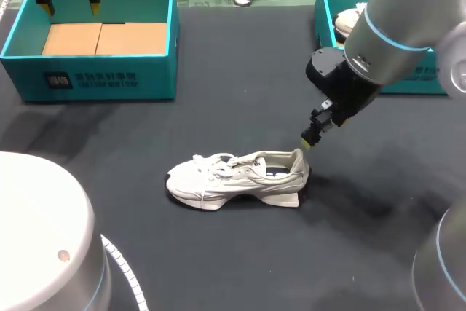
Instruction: Take the shoe out of the shoebox, open the shoe tongue, remove and reinsert the insole, then place the shoe into the shoebox
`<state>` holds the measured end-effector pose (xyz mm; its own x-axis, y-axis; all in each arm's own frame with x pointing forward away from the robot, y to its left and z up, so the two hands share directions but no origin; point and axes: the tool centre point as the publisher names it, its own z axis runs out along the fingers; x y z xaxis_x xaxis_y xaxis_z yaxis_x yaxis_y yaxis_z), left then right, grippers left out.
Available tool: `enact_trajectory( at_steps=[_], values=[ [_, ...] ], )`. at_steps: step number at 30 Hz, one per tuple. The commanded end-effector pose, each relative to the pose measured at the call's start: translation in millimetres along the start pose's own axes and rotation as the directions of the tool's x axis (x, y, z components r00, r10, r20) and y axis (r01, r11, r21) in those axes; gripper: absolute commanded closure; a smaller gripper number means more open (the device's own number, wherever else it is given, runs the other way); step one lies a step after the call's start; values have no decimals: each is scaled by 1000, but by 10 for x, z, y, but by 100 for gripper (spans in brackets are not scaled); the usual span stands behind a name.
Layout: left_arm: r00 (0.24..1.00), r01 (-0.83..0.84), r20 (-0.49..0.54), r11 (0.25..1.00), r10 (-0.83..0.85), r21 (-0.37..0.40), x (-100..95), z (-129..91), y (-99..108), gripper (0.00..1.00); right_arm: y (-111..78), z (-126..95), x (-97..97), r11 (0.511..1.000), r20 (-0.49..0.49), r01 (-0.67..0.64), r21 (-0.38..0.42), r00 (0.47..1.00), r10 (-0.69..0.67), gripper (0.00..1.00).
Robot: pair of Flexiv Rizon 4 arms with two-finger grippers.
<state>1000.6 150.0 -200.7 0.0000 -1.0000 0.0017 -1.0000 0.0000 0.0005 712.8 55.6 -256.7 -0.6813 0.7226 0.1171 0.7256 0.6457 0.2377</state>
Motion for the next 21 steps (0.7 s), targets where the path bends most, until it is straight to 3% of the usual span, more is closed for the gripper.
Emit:
enact_trajectory(
  at_steps=[1,4,7,20,21],
  values=[
    [1000,0,1,1000,0,0,1,-5,2,0,-181,-24,-107,915,-148,199,-351,953,-264,0],
    [1000,0,1,1000,0,0,1,-5,2,0,-285,-73,-144,799,-78,338,-498,900,-429,0],
    [1000,0,1,1000,0,0,1,-5,2,0,-342,8,-145,737,-30,444,-509,847,-531,0],
    [1000,0,1,1000,0,0,1,-5,2,0,-342,8,-145,737,-30,444,-509,847,-531,0],
    [1000,0,1,1000,0,0,1,-5,2,0,-321,31,-145,710,9,485,-511,829,-560,0]
  ],
)
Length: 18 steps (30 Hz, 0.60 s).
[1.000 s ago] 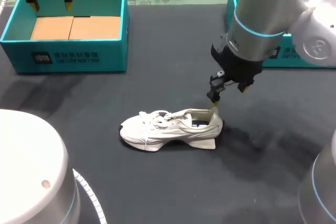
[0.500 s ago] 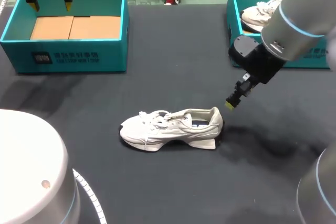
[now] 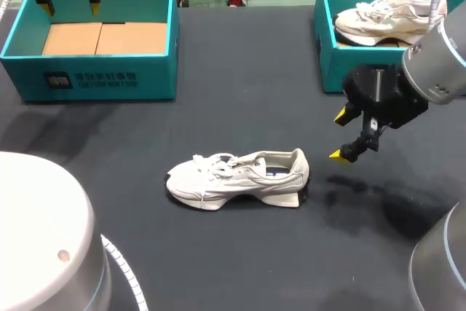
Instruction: Take the shoe out of the shoebox, open the shoe tongue, remove and reinsert the insole, then place the shoe into the shoebox
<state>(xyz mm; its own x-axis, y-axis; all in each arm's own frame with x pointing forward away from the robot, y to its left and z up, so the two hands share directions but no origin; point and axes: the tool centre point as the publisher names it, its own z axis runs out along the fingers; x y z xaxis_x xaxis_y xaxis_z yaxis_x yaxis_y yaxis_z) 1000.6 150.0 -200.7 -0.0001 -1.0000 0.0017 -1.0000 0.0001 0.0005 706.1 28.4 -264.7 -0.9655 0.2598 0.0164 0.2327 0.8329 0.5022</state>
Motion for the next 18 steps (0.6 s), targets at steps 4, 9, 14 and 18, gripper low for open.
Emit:
enact_trajectory(
  at_steps=[4,9,14,18],
  values=[
    [1000,0,1,1000,0,0,1,-5,2,0,-133,138,20,925,69,229,-303,973,-218,0],
    [1000,0,1,1000,0,0,1,-5,2,0,-305,284,-31,893,73,286,-347,958,-278,0],
    [1000,0,1,1000,0,0,1,-5,2,0,-451,440,-55,870,86,282,-405,959,-271,0],
    [1000,0,1,1000,0,0,1,-5,2,0,-451,440,-55,870,86,282,-405,959,-271,0]
  ],
)
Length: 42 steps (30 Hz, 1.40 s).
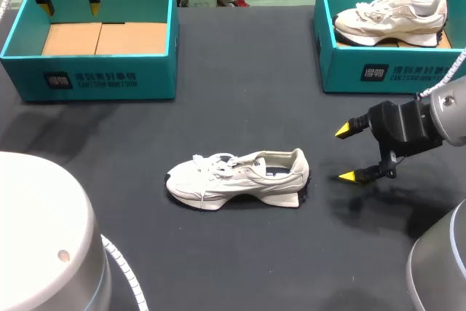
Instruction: Take the shoe out of the shoebox, open the shoe tongue, remove and reinsert the insole, then place the shoe into the shoebox
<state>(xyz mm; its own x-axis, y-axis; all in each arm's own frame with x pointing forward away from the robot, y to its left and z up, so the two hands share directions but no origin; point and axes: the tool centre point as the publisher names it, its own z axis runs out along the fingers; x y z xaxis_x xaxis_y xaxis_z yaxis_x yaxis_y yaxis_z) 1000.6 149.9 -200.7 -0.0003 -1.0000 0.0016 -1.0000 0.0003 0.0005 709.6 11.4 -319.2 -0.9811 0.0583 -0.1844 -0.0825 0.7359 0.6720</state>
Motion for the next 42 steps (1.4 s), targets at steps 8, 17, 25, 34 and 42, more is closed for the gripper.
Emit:
enact_trajectory(
  at_steps=[8,17,25,34,42],
  values=[
    [1000,0,1,1000,0,0,0,-5,2,0,-43,35,45,983,13,4,-184,1000,-2,0],
    [1000,0,1,1000,0,0,0,-5,2,0,-330,311,71,963,-52,-132,-233,991,123,0],
    [1000,0,1,1000,0,0,0,-5,2,0,-395,445,85,942,-42,-157,-297,988,151,0],
    [1000,0,1,1000,0,0,0,-5,2,0,-424,494,57,922,-52,-241,-303,970,237,0],
    [1000,0,1,1000,0,0,0,-5,2,0,-335,585,81,909,-59,-269,-318,963,265,0]
  ],
)
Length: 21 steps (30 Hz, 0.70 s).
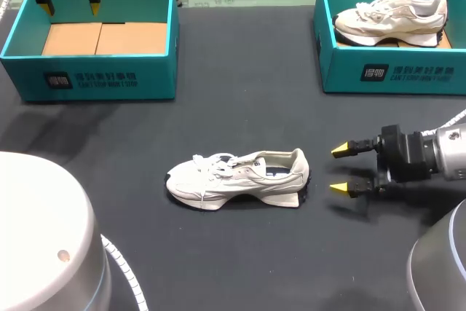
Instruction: Take the shoe out of the shoebox, open the shoe tongue, remove and reinsert the insole, then place the shoe into the shoebox
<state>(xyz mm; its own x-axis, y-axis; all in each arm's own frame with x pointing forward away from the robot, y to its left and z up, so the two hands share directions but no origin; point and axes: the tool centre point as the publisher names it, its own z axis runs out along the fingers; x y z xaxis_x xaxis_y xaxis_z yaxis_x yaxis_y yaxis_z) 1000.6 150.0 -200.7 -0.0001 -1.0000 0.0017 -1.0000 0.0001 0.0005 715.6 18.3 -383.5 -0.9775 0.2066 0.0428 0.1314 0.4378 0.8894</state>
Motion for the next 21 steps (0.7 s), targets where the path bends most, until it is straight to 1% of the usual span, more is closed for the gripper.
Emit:
enact_trajectory(
  at_steps=[1,9,21],
  values=[
    [1000,0,1,1000,0,0,1,-5,2,0,24,97,38,1000,3,-5,-5,1000,5,0],
    [1000,0,1,1000,0,0,1,-5,2,0,4,278,72,999,-1,-31,-25,1000,31,0],
    [1000,0,1,1000,0,0,1,-5,2,0,74,507,57,997,-16,-62,-37,998,62,0]
  ],
)
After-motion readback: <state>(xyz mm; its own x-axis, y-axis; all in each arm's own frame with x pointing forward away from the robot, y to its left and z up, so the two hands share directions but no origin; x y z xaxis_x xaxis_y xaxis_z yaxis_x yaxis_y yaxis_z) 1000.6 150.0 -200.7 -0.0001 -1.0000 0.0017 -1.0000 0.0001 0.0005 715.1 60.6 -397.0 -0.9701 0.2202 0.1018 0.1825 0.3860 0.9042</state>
